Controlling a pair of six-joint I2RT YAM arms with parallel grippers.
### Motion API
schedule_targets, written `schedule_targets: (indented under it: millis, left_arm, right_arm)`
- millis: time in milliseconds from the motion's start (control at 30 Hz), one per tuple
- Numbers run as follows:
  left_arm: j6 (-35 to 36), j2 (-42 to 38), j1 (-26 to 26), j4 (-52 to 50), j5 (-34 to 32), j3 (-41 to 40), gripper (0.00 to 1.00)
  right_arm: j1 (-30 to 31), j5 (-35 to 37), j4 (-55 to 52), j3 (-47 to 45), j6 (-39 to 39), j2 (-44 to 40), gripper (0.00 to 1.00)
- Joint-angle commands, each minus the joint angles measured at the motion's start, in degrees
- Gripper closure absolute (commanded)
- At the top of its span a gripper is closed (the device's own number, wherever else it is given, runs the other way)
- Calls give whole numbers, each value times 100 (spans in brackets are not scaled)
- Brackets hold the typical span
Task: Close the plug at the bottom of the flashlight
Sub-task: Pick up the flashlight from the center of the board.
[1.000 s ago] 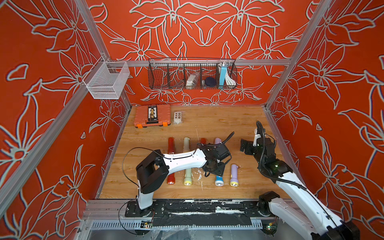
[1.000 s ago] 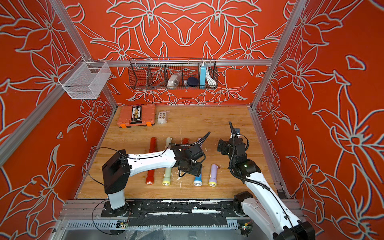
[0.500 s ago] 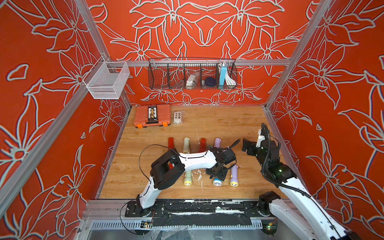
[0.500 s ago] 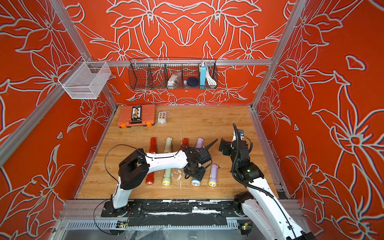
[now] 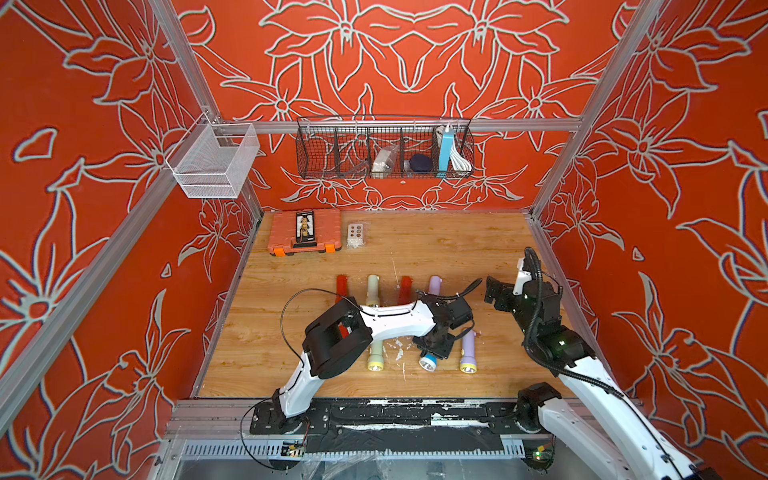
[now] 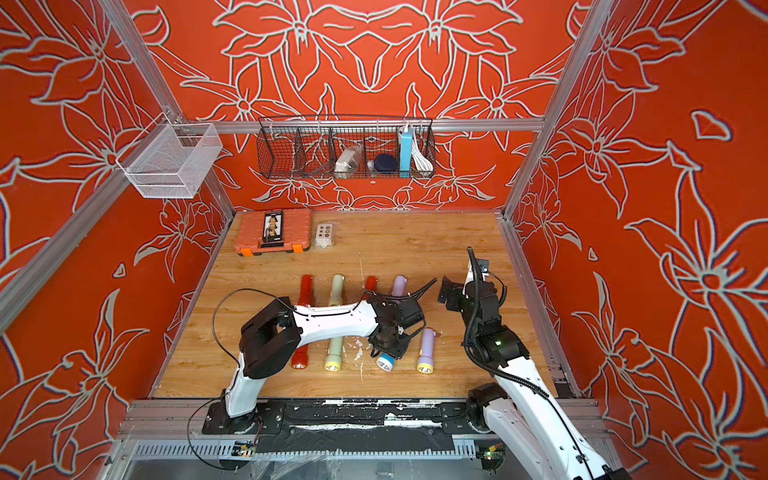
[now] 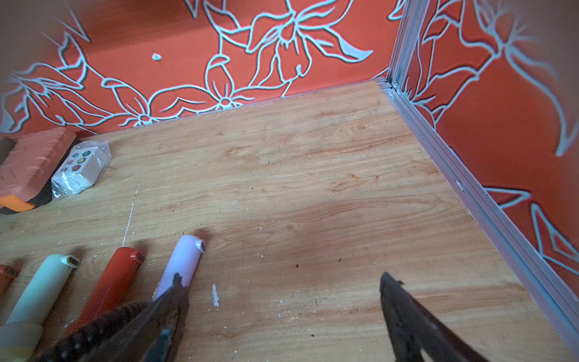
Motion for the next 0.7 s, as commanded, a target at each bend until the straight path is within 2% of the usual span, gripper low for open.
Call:
schedule_targets:
  millis: [0,100,267,433,533,667]
  left_arm:
    - [82,-95,-23,-129,-285,-212,78]
    - [176,-333,25,-104,-393,-313,89]
    - [349,-906,257,15,-418,-580,99]
    - [696,-1694,620,270,-494,-867,100]
    - [1035,-2303,755,808,-614,-1215,100]
    - [1573,-3201,853,1734,-810,-1799,100]
  right_arm:
    - [-55,54,73,-92,116,-2,2]
    - [-64,54,87,-60,115,81,2]
    - [-73,-17,-238,205,79,143,2]
    - [-73,-165,-423,344,104,-12,2]
    - [-73,-280,-597,527,155,56,2]
    - [-73,-915,-738,865,133,311,3]
